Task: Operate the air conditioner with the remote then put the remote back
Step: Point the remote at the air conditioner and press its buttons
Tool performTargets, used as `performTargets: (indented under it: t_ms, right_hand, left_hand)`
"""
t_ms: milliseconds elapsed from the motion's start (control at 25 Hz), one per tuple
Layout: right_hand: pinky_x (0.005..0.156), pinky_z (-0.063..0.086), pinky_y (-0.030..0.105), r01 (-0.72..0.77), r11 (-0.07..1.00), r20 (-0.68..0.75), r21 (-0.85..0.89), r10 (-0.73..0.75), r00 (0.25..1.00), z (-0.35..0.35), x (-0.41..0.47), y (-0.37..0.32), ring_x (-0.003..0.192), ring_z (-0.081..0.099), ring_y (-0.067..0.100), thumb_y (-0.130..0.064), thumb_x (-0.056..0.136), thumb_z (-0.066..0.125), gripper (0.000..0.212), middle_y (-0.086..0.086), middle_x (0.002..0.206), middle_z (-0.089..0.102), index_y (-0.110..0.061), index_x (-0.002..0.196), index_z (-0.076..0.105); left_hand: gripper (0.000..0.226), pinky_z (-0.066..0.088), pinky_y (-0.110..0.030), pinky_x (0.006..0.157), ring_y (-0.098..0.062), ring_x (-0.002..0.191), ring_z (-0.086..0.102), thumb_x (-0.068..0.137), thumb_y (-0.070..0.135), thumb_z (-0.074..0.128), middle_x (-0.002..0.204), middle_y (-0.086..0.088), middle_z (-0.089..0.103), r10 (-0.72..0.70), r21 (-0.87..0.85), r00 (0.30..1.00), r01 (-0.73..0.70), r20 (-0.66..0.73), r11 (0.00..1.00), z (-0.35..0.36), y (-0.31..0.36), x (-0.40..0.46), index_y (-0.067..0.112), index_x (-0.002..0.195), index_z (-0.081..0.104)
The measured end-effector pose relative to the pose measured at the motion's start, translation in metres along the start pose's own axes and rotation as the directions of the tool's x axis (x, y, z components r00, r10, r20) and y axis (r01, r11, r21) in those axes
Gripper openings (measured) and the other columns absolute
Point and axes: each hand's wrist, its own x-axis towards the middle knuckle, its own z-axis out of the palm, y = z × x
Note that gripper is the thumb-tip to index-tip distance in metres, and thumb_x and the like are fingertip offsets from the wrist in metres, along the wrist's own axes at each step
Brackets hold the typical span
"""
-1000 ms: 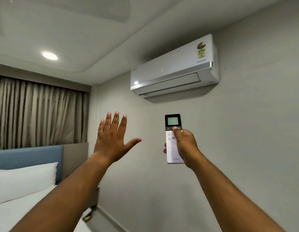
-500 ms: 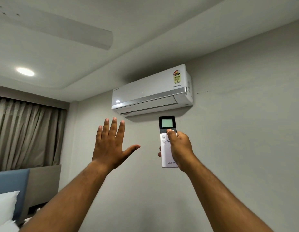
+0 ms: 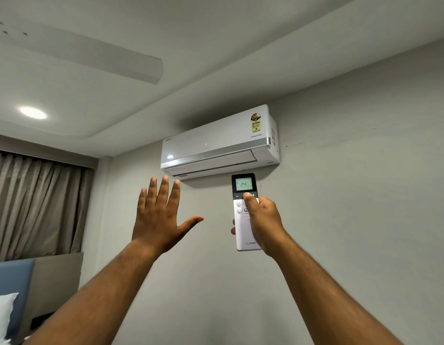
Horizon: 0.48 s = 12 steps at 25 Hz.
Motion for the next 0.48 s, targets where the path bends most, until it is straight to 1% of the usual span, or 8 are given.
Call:
performTargets:
  t_ms: [120,240,400,480]
  right_hand:
    - [0.048,0.055,0.03,-0.003,1.0,-0.002,-0.013,0.003,1.0,-0.0025,-0.0023,0.0003,0.054,0.07,0.027,-0.043,0.098,0.046,0.032,0.017,0.082,0.07,-0.012,0.098,0.056]
    - [0.046,0.053,0.027,-0.009,1.0,-0.007,-0.005,0.009,1.0,-0.0038,-0.0034,0.0005,0.058,0.07,0.029,-0.042,0.098,0.046,0.032,0.017,0.083,0.07,-0.012,0.098,0.056]
    - [0.047,0.053,0.029,-0.026,1.0,-0.013,0.001,0.027,1.0,-0.0036,-0.0038,0.0005,0.057,0.07,0.031,-0.041,0.098,0.047,0.033,0.019,0.083,0.07,-0.01,0.099,0.057]
    - [0.046,0.053,0.029,-0.038,0.999,-0.01,0.015,0.039,0.999,-0.0037,-0.0042,-0.0002,0.054,0.069,0.031,-0.039,0.096,0.048,0.032,0.019,0.081,0.069,-0.008,0.097,0.056]
  left_hand:
    - [0.104,-0.002,-0.049,0.118,-0.032,0.146,-0.009,0.071,0.088,0.007,0.16,-0.014,0.003,-0.001,-0.003,1.0,0.002,0.005,1.0,-0.0033,0.0006,-0.0006,0.017,0.147,-0.005]
    - [0.105,-0.003,-0.048,0.118,-0.031,0.146,-0.011,0.07,0.088,0.006,0.16,-0.013,0.002,-0.003,-0.003,1.0,0.003,0.006,1.0,-0.0047,0.0014,-0.0008,0.017,0.146,-0.006]
    - [0.105,-0.004,-0.047,0.117,-0.031,0.146,-0.011,0.07,0.088,0.005,0.16,-0.012,0.001,-0.002,-0.004,1.0,0.002,0.005,1.0,-0.0039,0.0023,-0.0001,0.018,0.146,-0.007]
    - [0.104,-0.005,-0.047,0.117,-0.031,0.146,-0.01,0.07,0.088,0.004,0.16,-0.012,0.001,-0.003,-0.003,1.0,0.003,0.003,1.0,-0.0028,0.0026,0.0,0.018,0.146,-0.008]
